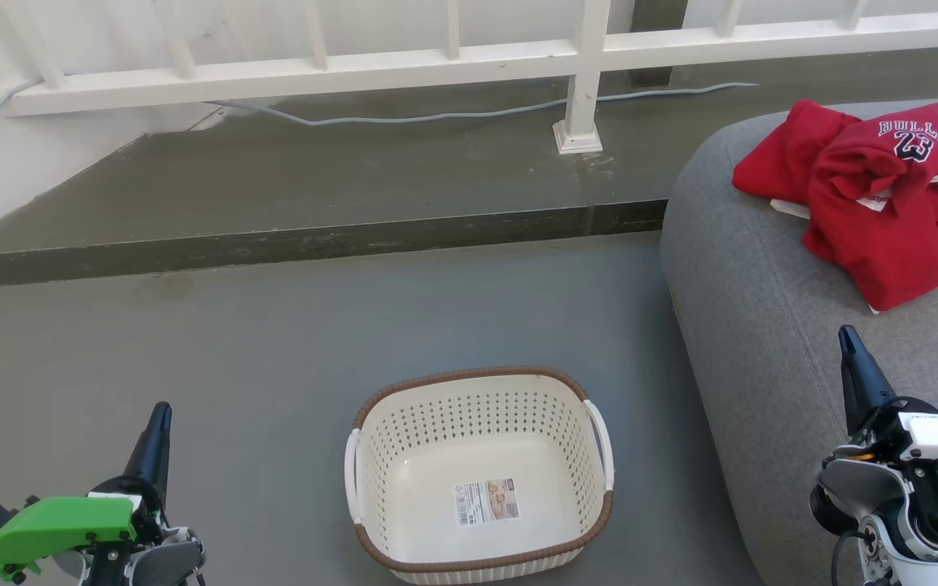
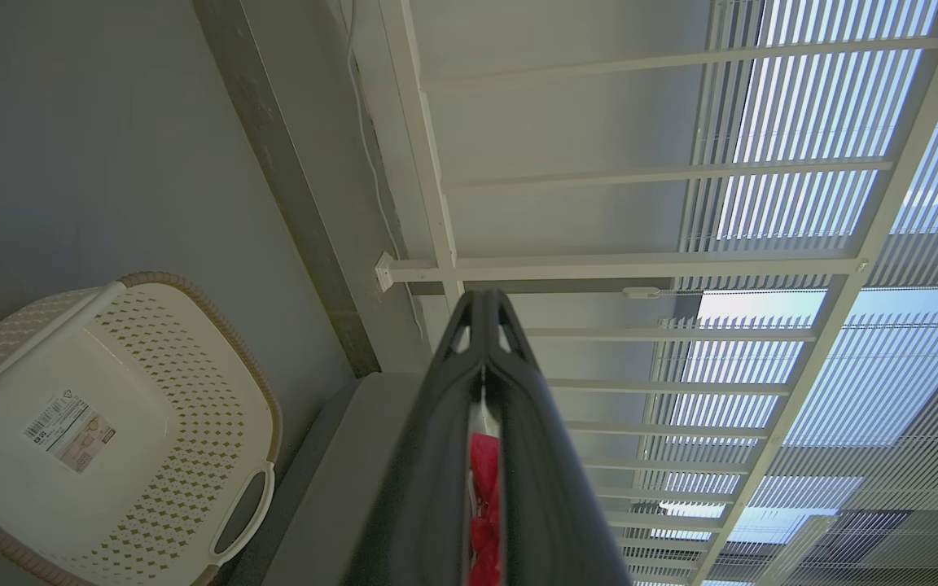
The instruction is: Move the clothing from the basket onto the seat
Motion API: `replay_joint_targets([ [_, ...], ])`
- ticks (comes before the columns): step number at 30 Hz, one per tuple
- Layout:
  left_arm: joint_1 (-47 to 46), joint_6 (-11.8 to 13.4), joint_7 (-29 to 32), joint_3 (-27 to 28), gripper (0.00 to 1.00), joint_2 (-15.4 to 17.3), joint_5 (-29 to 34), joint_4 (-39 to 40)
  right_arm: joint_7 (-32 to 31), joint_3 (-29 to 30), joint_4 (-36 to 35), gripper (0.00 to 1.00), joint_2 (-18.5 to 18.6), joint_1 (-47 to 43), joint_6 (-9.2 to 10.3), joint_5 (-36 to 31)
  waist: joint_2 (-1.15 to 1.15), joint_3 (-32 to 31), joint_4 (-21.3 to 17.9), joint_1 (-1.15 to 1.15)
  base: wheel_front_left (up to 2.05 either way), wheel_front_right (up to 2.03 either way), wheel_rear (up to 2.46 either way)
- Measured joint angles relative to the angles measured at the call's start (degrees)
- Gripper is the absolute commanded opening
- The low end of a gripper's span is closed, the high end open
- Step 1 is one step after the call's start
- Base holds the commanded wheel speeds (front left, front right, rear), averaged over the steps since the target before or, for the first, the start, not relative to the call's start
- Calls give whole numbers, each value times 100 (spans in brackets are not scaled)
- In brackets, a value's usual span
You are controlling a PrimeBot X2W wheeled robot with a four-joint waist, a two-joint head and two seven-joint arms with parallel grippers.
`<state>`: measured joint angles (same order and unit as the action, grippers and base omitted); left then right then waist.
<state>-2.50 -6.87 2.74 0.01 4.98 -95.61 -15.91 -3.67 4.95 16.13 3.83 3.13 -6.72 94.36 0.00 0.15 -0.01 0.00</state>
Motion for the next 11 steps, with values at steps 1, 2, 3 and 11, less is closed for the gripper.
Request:
replay_joint_targets([
  [1,-1,0,0,0,0,0,0,0,0,1,0,0,0,0,0,0,0,0,0,0,0,0,0],
  [2,-1,-1,0,1,0,-1,0,-1,0,1,0,0,0,0,0,0,0,0,0,0,0,0,0],
  [3,-1,-1,0,1,0,-1,0,-1,0,1,0,0,0,0,0,0,0,0,0,0,0,0,0],
  [11,-3,-1,7,4,0,-2,0,-3,-41,4,-1,0,0,0,0,-1,0,0,0,0,0,0,0],
])
